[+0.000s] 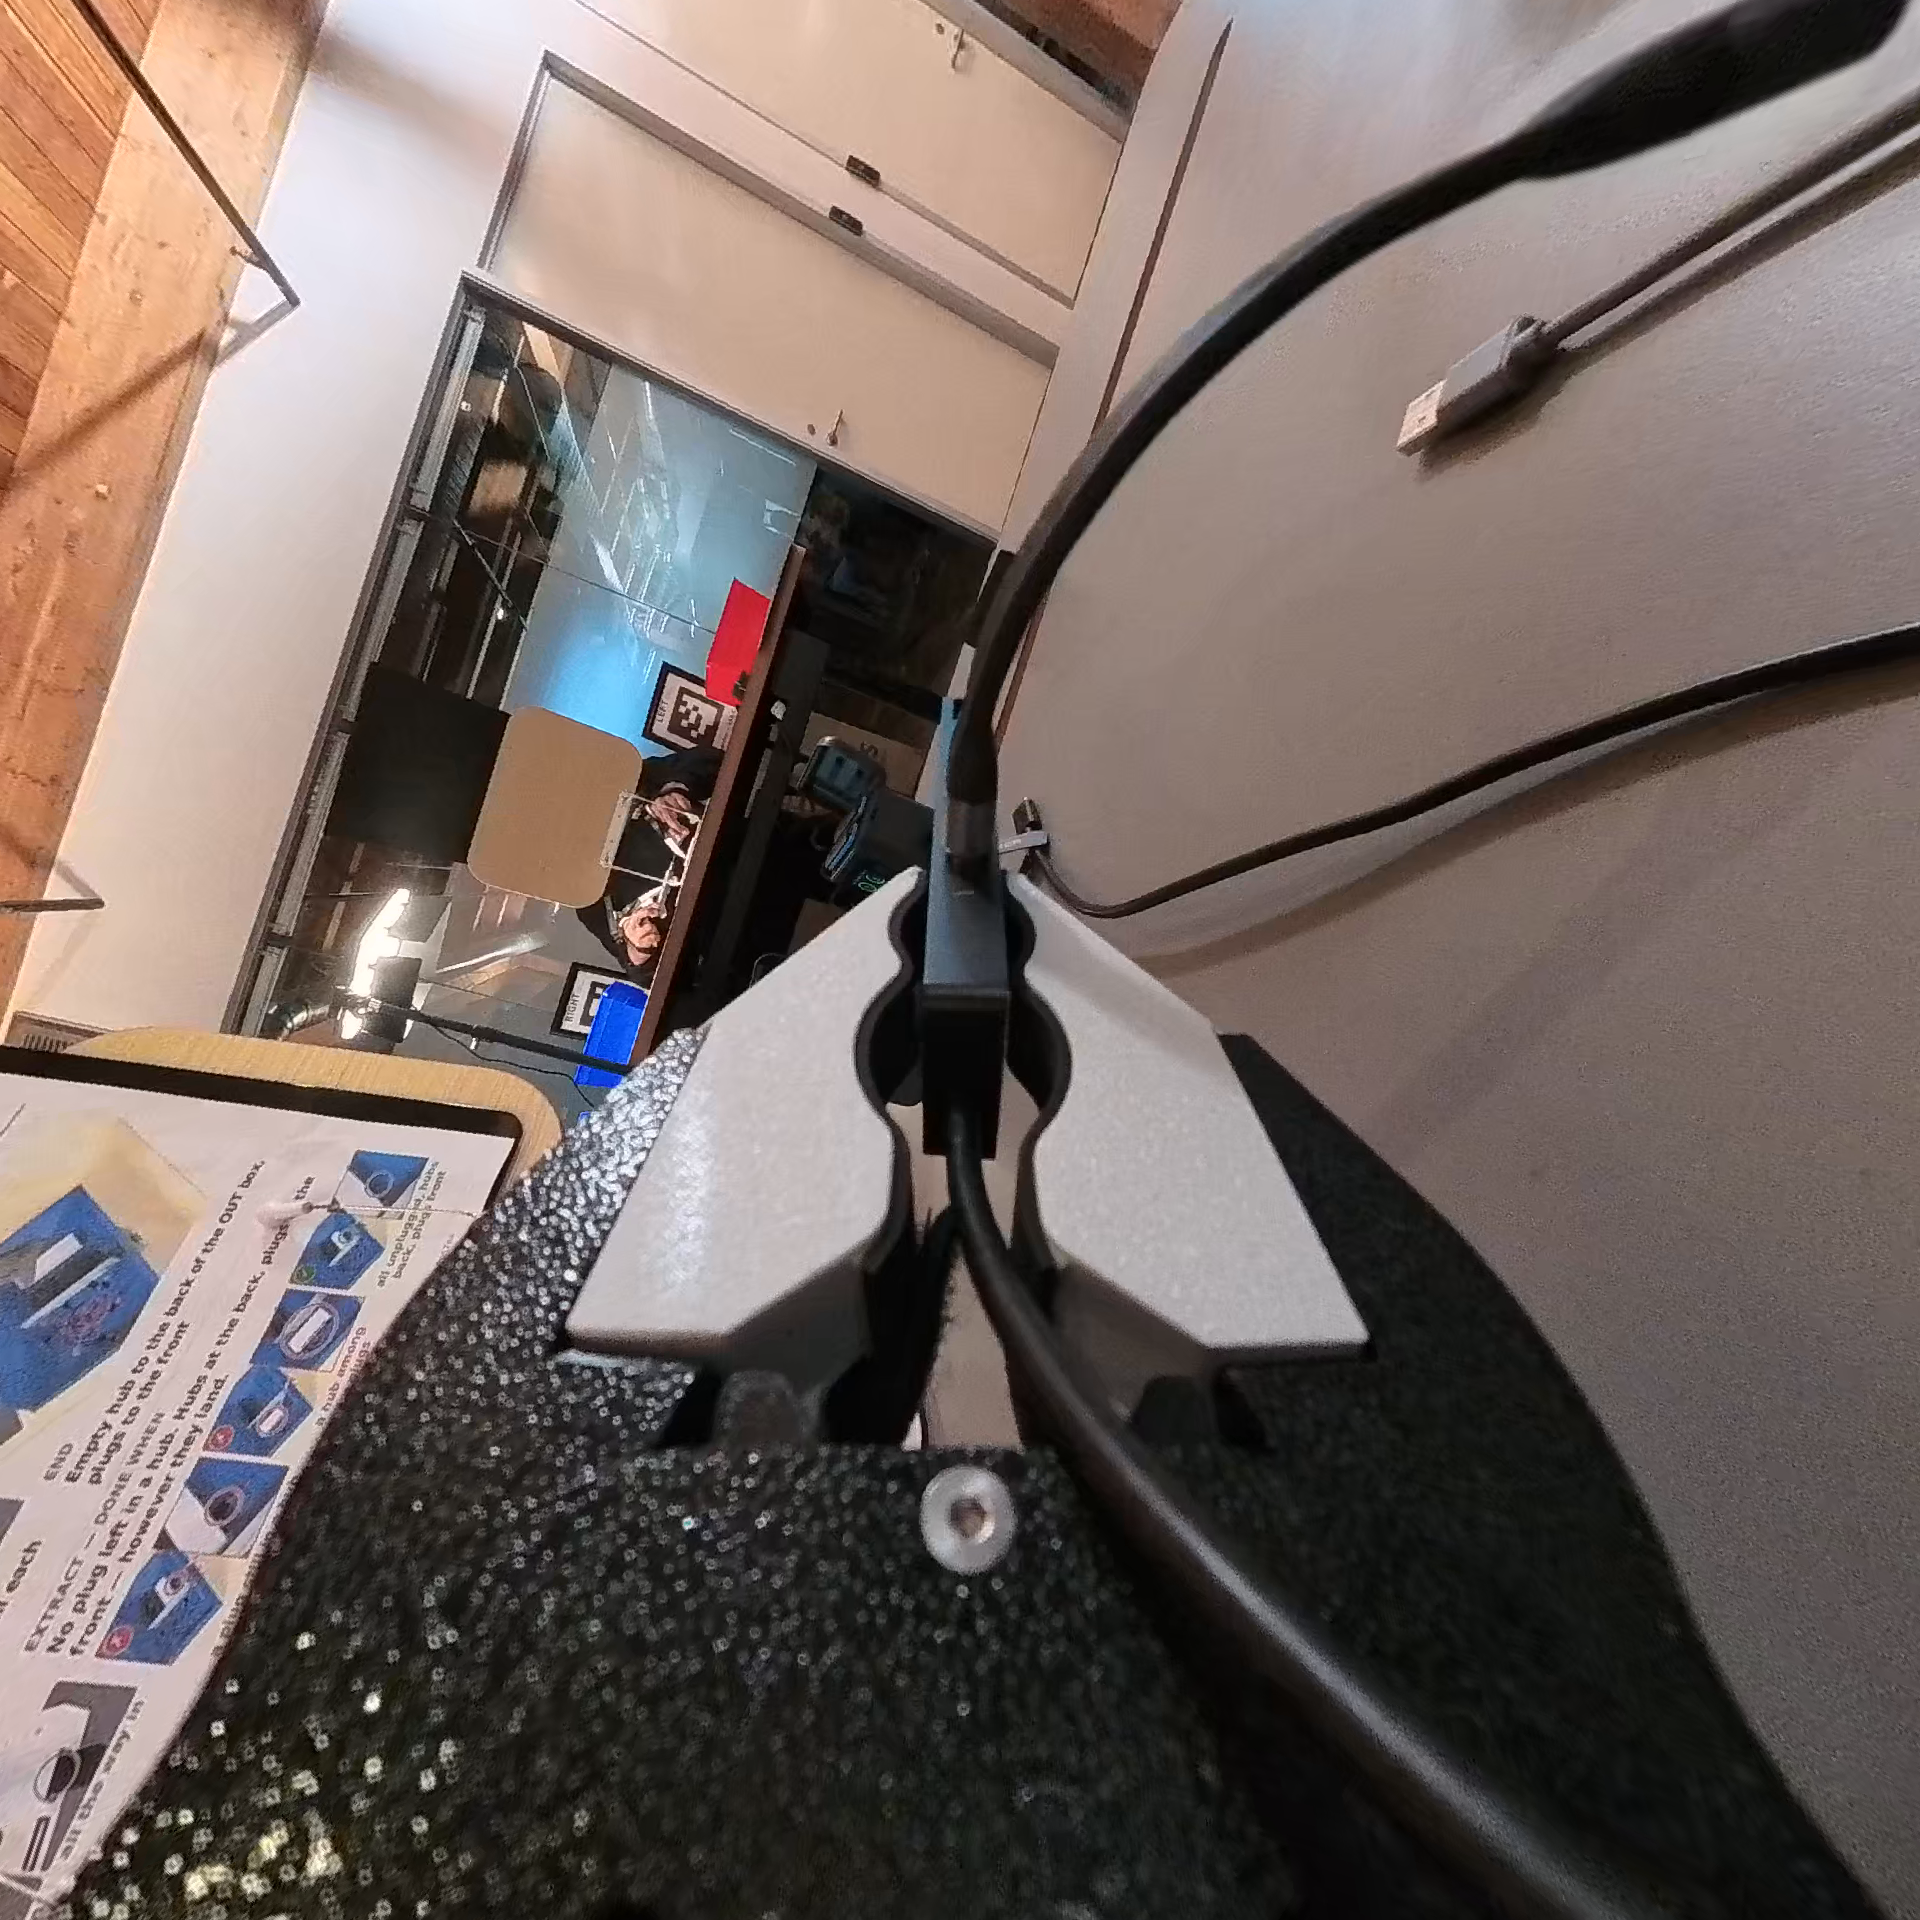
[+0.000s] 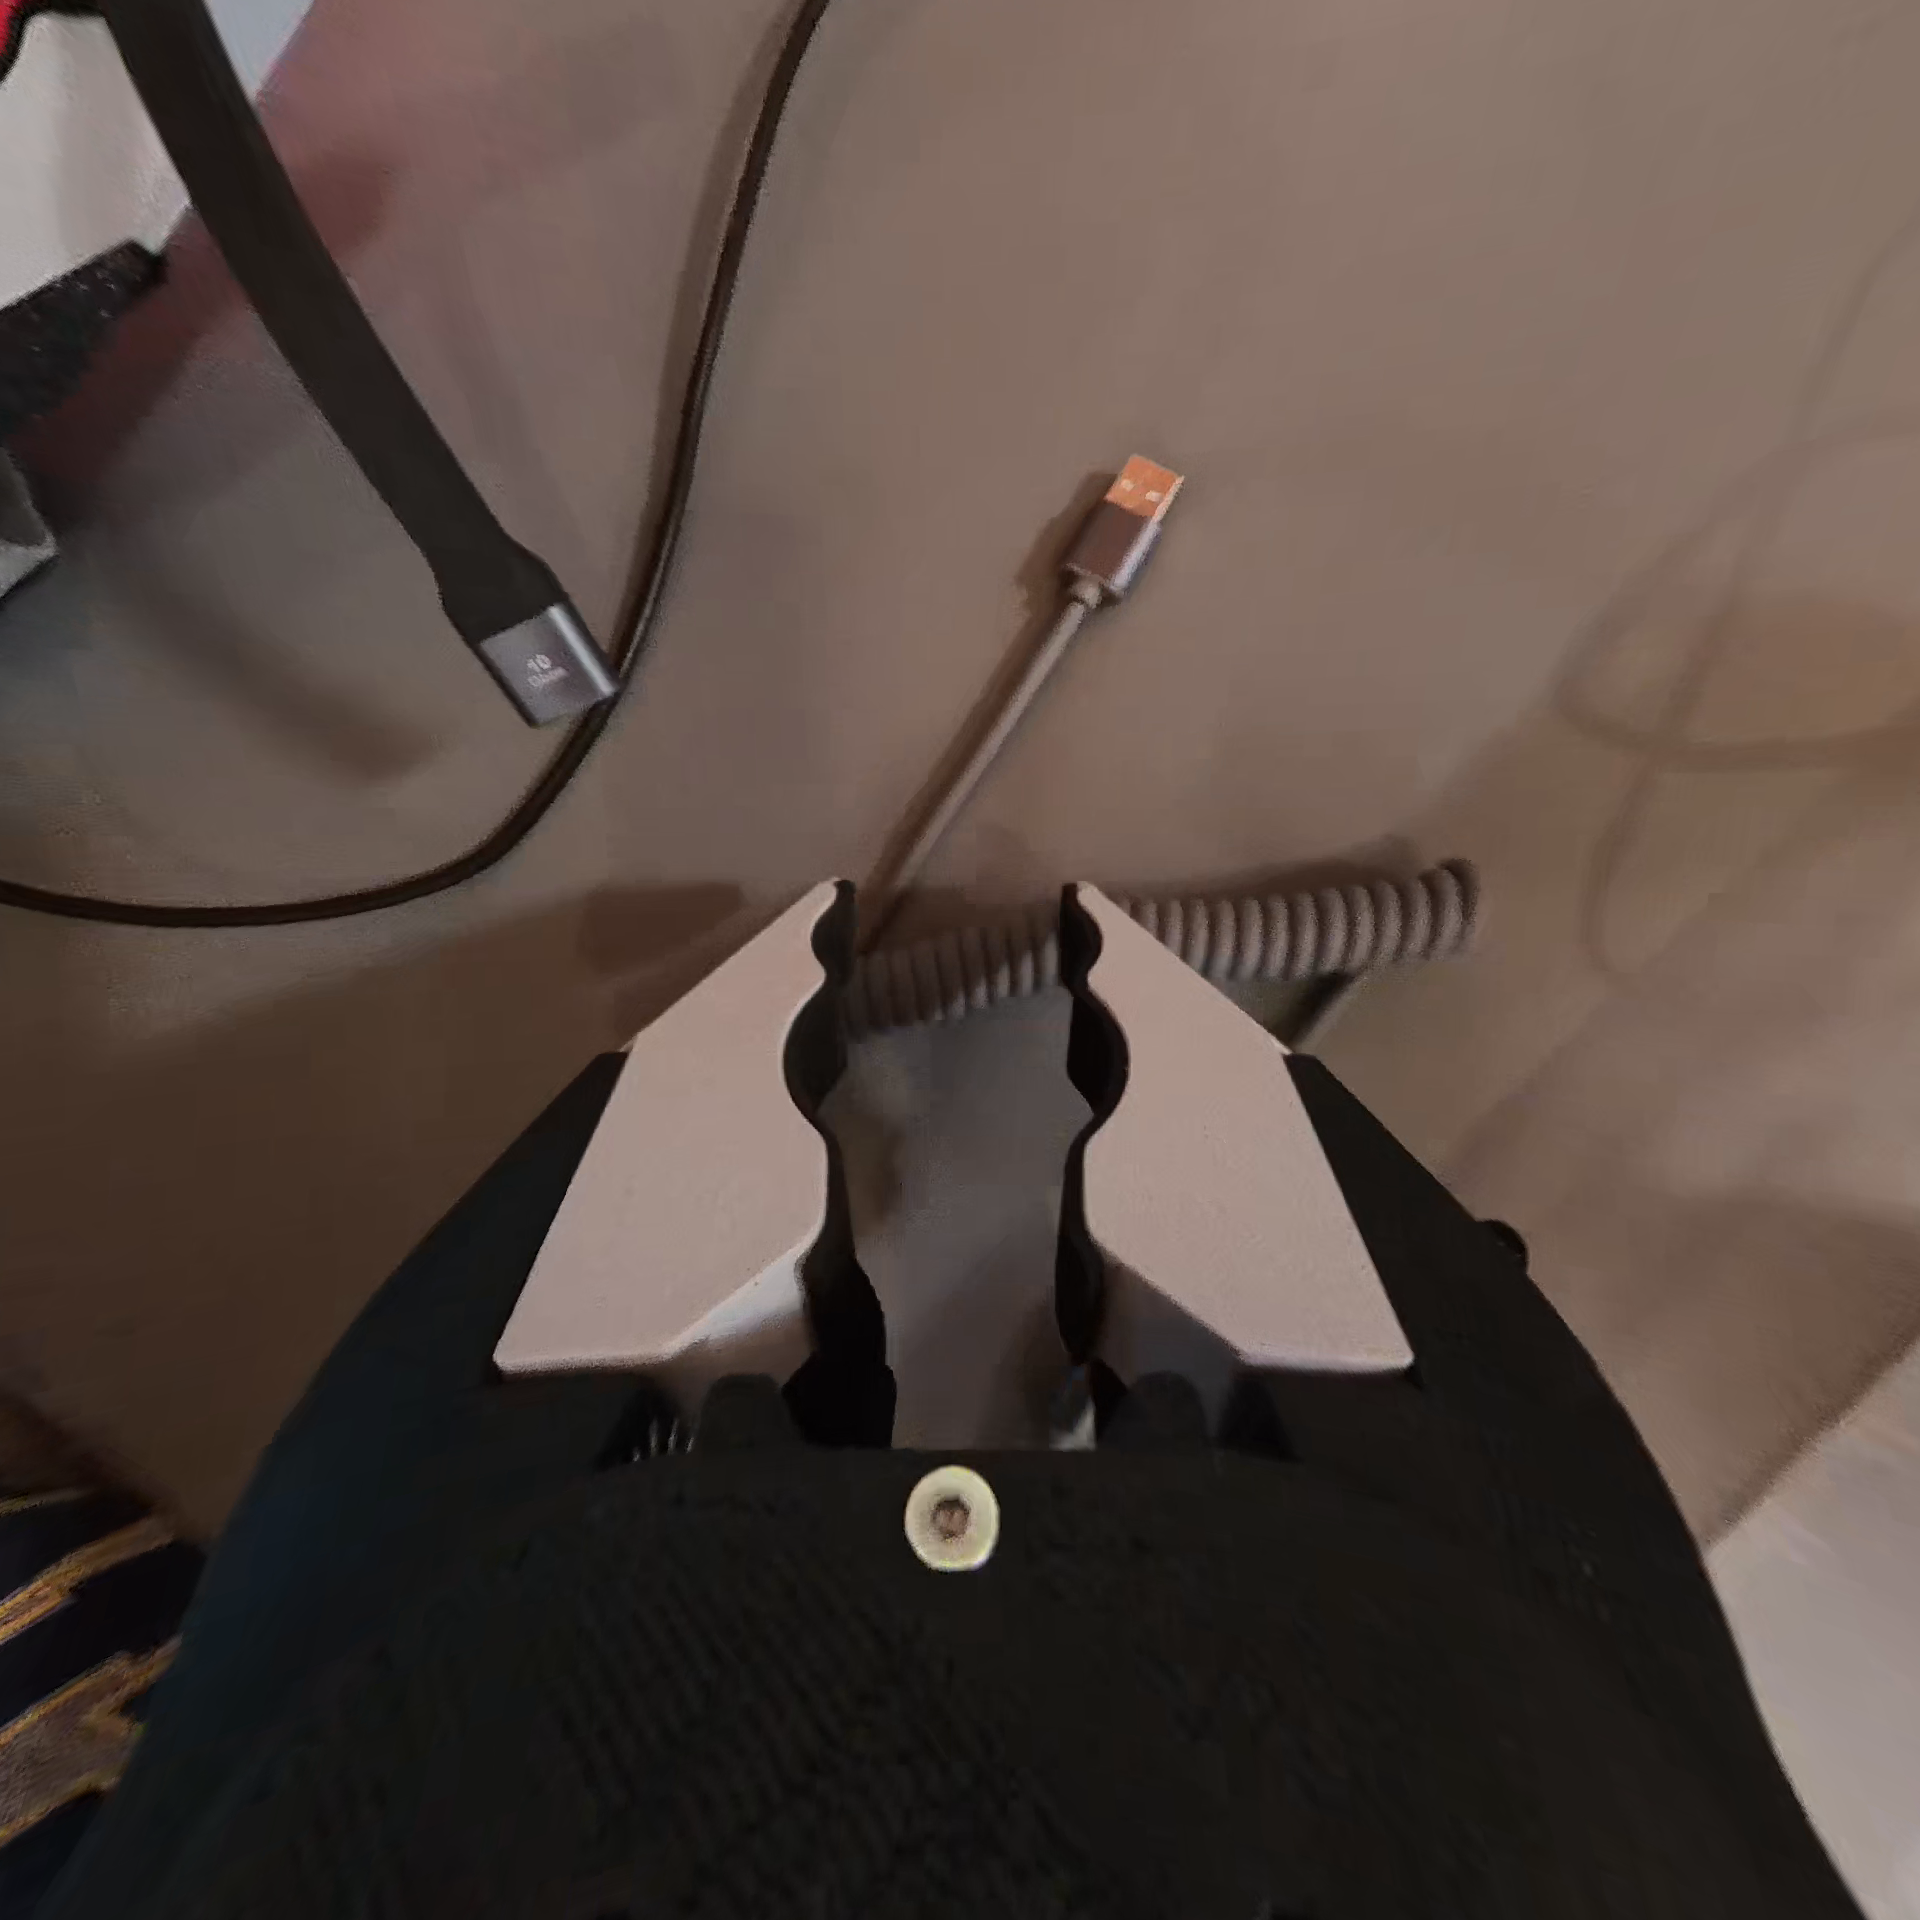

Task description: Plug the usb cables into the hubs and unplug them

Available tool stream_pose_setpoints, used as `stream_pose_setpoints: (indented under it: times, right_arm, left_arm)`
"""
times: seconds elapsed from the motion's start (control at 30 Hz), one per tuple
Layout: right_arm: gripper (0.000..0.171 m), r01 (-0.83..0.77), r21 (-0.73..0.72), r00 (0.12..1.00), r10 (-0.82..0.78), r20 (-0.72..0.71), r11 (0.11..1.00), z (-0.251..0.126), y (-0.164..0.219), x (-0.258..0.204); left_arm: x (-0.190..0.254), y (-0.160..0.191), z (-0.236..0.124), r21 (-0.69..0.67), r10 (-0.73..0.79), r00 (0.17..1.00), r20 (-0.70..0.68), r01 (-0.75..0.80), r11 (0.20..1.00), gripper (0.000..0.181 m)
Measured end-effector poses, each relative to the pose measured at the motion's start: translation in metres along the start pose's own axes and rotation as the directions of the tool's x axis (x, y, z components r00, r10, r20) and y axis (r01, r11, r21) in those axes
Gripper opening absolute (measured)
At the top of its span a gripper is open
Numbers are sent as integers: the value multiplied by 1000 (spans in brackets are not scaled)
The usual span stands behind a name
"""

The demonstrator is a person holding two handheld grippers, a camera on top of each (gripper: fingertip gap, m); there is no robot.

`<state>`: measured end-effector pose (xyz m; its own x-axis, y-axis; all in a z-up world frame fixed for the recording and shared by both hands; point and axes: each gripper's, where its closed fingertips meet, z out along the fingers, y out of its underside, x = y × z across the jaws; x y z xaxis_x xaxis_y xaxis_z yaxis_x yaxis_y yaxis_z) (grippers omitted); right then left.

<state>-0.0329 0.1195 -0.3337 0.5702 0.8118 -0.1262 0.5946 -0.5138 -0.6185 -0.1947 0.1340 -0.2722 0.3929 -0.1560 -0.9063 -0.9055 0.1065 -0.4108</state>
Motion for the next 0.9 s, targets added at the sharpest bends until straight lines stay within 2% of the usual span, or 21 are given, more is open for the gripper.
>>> stream_pose_setpoints:
  times: [0.1, 0.17, 0.23, 0.27, 0.37, 0.5, 0.57, 0.67, 0.73, 0.77, 0.8, 0.9]
  right_arm:
    - [39, -34, 16, 999, 35, -36, 999, -15, 1, 14]
    - [39, 95, 4, 995, -95, -13, 995, -21, 0, 13]
    - [46, 323, -45, 945, -320, 66, 945, -27, 4, -1]
    - [50, 431, -99, 903, -427, 57, 897, -29, 7, 2]
    - [64, 586, -264, 801, -596, 51, 766, -32, 9, 18]
    - [59, 772, -416, 570, -813, 120, 479, -21, 9, 41]
    - [56, 821, -428, 495, -845, 205, 377, -11, 14, 42]
    - [43, 848, -427, 461, -833, 306, 313, -1, 19, 39]
    - [34, 857, -416, 460, -816, 349, 304, 3, 18, 37]
    - [19, 856, -422, 464, -803, 375, 298, 4, 19, 38]
    - [14, 854, -427, 475, -783, 402, 298, 4, 21, 37]
    - [13, 832, -466, 519, -718, 464, 300, -7, 25, 36]
  left_arm:
    - [0, 0, 0, 0, -4, 1000, 2, 4, 1000, 8]
    - [1, 0, 1, 1, -3, 1000, -1, 3, 1000, 8]
    - [2, -1, 1, 1, -1, 1000, -6, 1, 1000, 8]
    - [3, -1, 1, 1, 0, 1000, -8, 0, 1000, 8]
    - [3, -1, 2, 2, 3, 1000, -9, -3, 1000, 8]
    - [4, -1, 3, 1, 4, 1000, -11, -4, 1000, 8]
    - [4, 1, 4, -4, 1, 1000, -13, -1, 1000, 8]
    - [2, 0, 4, -1, 0, 1000, -7, 0, 1000, 8]
    - [3, 0, 5, 0, 6, 1000, -11, -6, 1000, 8]
    - [4, 0, 6, 0, 11, 1000, -13, -11, 1000, 8]
    - [5, 0, 6, 1, 14, 1000, -15, -14, 1000, 8]
    - [5, 0, 7, -1, 19, 1000, -13, -19, 1000, 8]
